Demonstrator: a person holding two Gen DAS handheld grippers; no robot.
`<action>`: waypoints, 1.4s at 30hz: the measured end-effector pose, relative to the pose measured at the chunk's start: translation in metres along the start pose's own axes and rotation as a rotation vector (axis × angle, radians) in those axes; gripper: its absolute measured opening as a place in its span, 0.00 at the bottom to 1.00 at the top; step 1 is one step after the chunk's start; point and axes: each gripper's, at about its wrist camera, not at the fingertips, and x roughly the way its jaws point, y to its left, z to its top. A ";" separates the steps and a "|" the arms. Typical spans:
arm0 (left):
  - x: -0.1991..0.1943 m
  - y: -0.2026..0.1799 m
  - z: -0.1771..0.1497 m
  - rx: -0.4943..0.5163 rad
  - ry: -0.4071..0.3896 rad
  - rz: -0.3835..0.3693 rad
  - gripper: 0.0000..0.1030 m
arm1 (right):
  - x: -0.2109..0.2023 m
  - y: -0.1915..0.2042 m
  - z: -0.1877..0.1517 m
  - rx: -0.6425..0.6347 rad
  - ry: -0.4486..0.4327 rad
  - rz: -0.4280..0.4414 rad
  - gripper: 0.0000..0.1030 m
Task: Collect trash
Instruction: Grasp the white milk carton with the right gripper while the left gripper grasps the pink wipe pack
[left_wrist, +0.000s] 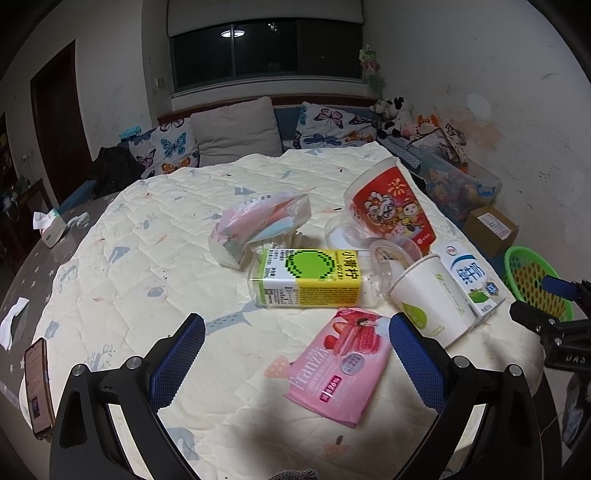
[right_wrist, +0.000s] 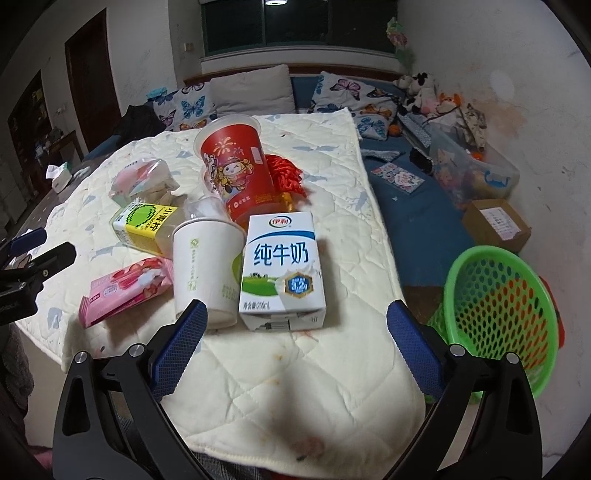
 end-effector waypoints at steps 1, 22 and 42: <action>0.002 0.002 0.001 -0.005 0.003 0.003 0.94 | 0.005 -0.001 0.002 -0.002 0.007 0.002 0.93; 0.033 0.002 -0.002 0.050 0.080 -0.062 0.94 | 0.073 -0.001 0.038 -0.041 0.139 0.083 0.88; 0.058 -0.018 -0.010 0.191 0.161 -0.198 0.94 | 0.096 -0.006 0.037 -0.057 0.209 0.071 0.87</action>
